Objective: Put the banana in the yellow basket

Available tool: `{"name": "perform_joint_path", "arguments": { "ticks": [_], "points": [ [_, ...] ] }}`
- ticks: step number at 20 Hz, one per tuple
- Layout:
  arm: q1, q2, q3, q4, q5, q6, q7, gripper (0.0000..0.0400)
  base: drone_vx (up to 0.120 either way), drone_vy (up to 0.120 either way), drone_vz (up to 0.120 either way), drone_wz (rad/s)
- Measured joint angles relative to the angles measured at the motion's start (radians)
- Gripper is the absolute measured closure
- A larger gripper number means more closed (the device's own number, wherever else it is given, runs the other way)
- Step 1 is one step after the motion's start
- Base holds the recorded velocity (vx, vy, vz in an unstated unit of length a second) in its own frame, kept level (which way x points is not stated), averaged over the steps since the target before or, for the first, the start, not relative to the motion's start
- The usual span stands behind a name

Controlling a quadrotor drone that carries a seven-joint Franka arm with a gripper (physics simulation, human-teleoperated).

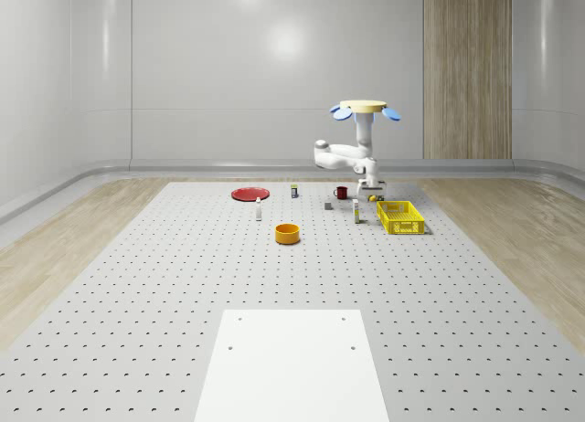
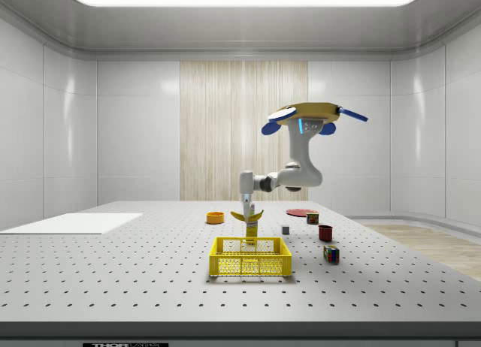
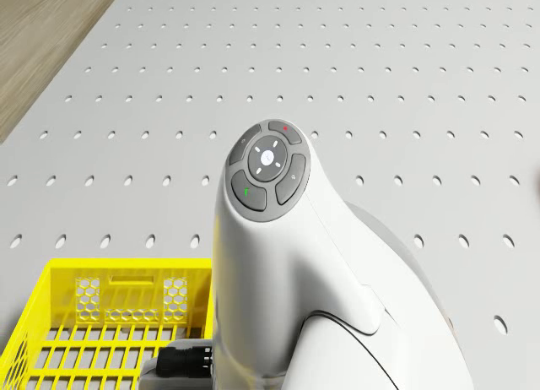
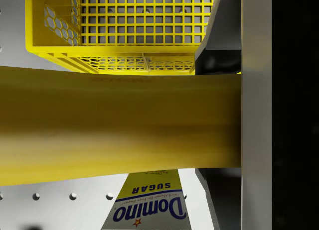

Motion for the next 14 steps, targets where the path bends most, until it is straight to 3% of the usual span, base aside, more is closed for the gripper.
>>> {"name": "perform_joint_path", "arguments": {
  "ticks": [3, 6, 8, 14],
  "points": [
    [0.000, -0.001, 0.000, 0.000, 0.001, 0.001, 0.000, 0.0207, 0.000, 0.120, -0.120, 0.000],
    [0.000, -0.003, 0.000, 0.000, 0.001, 0.003, 0.000, 0.0207, 0.000, 0.120, -0.027, 0.000],
    [-0.001, -0.004, 0.000, 0.000, 0.001, 0.003, 0.000, 0.0207, 0.000, 0.120, -0.120, 0.000],
    [-0.001, -0.006, 0.001, 0.000, 0.002, 0.006, 0.000, 0.0207, 0.000, 0.120, 0.000, 0.000]
  ]
}}
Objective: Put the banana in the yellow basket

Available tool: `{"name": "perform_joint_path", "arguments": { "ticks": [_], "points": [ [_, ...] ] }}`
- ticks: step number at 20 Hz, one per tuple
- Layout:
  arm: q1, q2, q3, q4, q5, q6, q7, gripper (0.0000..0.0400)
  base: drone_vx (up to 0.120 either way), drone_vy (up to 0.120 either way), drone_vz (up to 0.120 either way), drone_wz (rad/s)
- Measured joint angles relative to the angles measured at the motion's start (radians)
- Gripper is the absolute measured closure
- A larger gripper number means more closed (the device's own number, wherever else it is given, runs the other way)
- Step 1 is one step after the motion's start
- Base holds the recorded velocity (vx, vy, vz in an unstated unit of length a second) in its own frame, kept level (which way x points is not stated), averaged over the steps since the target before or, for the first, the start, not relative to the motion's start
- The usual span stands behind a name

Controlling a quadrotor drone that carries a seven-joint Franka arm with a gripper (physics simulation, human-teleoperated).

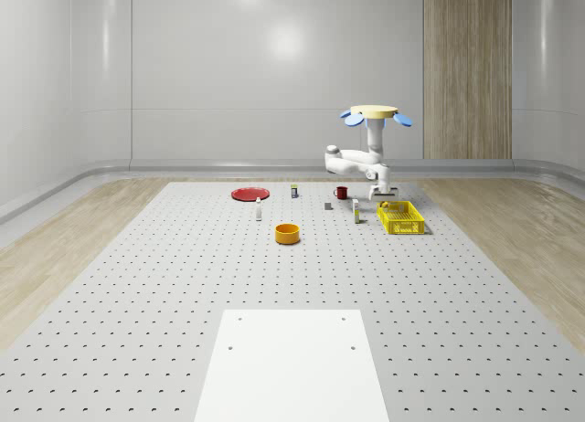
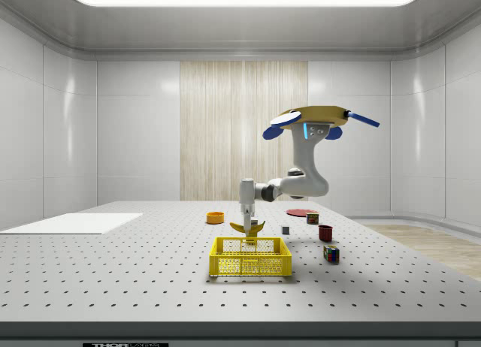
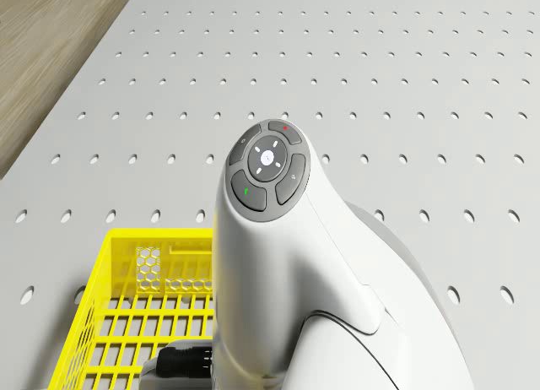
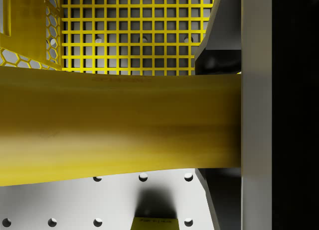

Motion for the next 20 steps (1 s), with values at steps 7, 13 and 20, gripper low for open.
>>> {"name": "perform_joint_path", "arguments": {
  "ticks": [7, 13, 20],
  "points": [
    [0.000, -0.002, 0.000, 0.000, 0.001, 0.002, 0.000, 0.0207, 0.000, 0.120, -0.034, 0.000],
    [-0.001, -0.004, 0.001, 0.000, 0.002, 0.004, 0.000, 0.0207, 0.000, 0.120, 0.000, 0.000],
    [-0.001, -0.006, -0.006, 0.001, -0.004, 0.008, 0.001, 0.0207, 0.000, 0.080, 0.000, 0.000]
  ]
}}
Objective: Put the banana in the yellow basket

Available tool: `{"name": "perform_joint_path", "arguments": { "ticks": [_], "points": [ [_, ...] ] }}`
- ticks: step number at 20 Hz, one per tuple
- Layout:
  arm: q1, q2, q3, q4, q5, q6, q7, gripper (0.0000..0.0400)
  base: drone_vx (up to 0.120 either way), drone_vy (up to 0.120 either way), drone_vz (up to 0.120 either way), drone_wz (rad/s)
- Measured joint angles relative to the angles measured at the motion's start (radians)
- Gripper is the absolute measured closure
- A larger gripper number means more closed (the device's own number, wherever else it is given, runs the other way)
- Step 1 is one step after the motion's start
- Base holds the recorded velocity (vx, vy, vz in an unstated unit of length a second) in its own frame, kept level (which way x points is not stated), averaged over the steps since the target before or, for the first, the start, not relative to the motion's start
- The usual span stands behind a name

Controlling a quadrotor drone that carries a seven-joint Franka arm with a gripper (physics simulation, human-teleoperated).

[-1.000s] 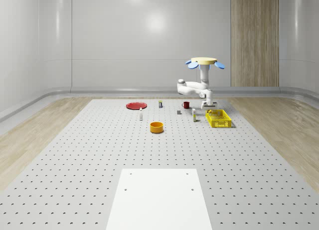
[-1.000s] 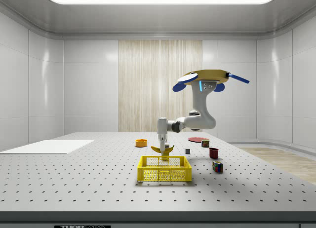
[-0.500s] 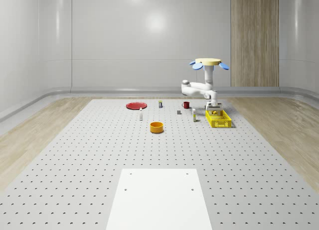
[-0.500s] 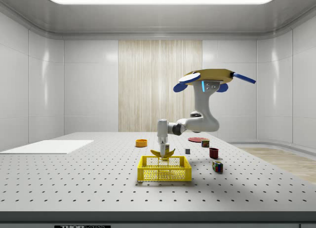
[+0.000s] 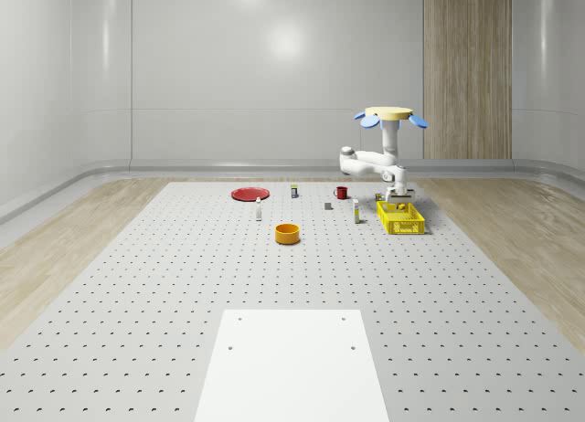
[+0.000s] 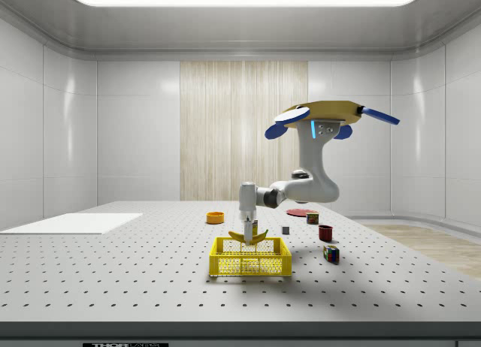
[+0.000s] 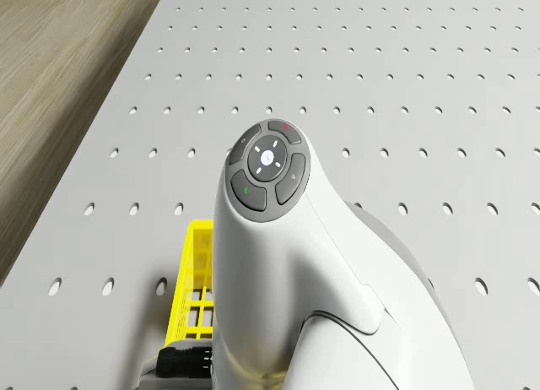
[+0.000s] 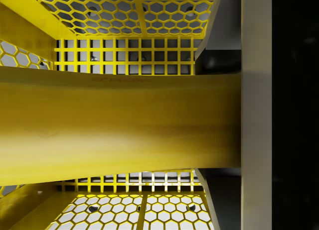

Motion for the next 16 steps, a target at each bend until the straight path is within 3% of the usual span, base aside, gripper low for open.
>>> {"name": "perform_joint_path", "arguments": {
  "ticks": [15, 16],
  "points": [
    [-0.031, 0.001, -0.203, 0.044, -0.193, 0.065, 0.003, 0.0207, 0.000, 0.000, 0.000, 0.000],
    [-0.032, 0.003, -0.212, 0.047, -0.201, 0.067, 0.003, 0.0192, 0.000, 0.000, 0.000, 0.000]
  ]
}}
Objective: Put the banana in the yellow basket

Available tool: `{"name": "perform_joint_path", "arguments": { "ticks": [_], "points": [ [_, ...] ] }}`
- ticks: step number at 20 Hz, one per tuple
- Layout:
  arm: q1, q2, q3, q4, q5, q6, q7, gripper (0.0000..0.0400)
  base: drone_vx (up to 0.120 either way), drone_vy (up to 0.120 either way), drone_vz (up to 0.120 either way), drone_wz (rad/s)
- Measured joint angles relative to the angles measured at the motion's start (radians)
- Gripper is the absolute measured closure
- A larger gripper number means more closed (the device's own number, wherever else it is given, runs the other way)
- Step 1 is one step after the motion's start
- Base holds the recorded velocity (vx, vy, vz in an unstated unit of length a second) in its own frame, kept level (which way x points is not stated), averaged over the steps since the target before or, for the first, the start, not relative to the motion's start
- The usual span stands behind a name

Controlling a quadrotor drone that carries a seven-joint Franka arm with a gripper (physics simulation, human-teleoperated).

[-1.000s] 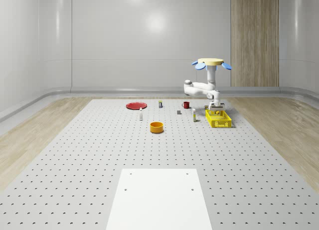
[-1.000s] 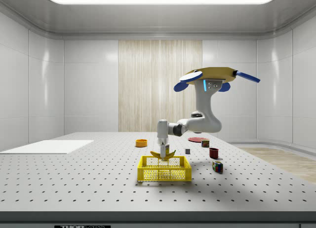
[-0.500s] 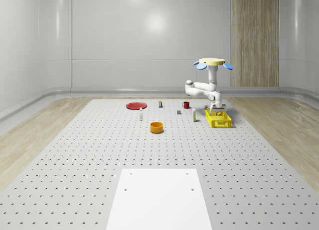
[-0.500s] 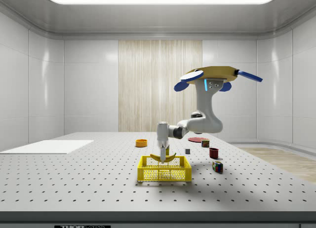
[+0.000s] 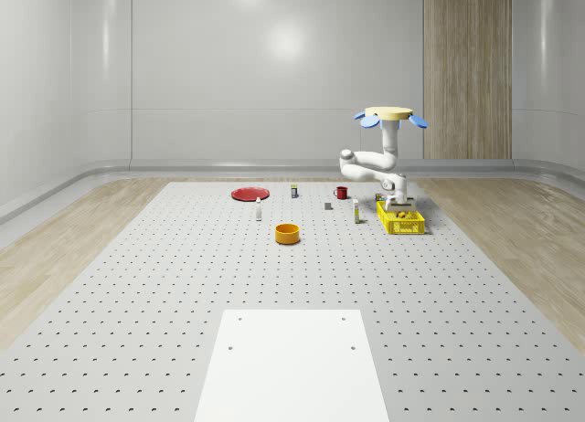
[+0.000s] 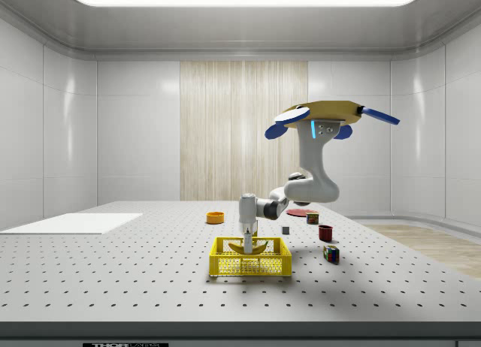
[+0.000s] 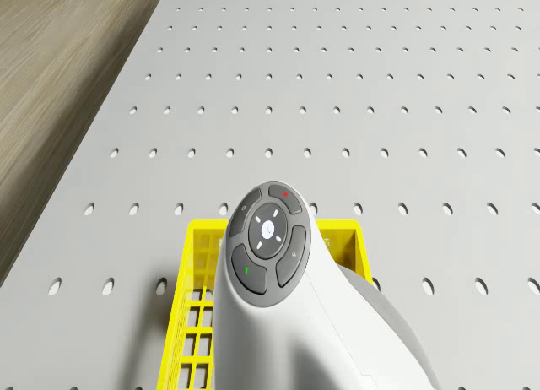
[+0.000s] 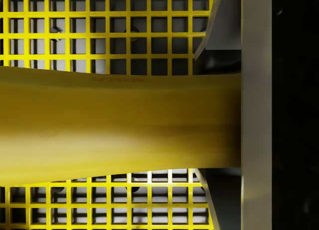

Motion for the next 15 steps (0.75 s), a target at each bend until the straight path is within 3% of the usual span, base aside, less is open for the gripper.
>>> {"name": "perform_joint_path", "arguments": {
  "ticks": [2, 5, 9, 15],
  "points": [
    [-0.002, 0.003, -0.012, 0.004, -0.010, 0.003, -0.001, 0.0116, 0.000, 0.000, 0.000, 0.000],
    [0.002, 0.007, -0.002, 0.000, 0.000, -0.004, -0.004, 0.0055, 0.000, 0.000, 0.000, 0.000],
    [0.013, 0.010, 0.038, -0.013, 0.038, -0.022, -0.007, 0.0020, 0.000, 0.000, 0.000, 0.000],
    [0.020, 0.013, 0.069, -0.021, 0.066, -0.036, -0.008, 0.0005, 0.000, 0.000, 0.000, 0.000]
  ]
}}
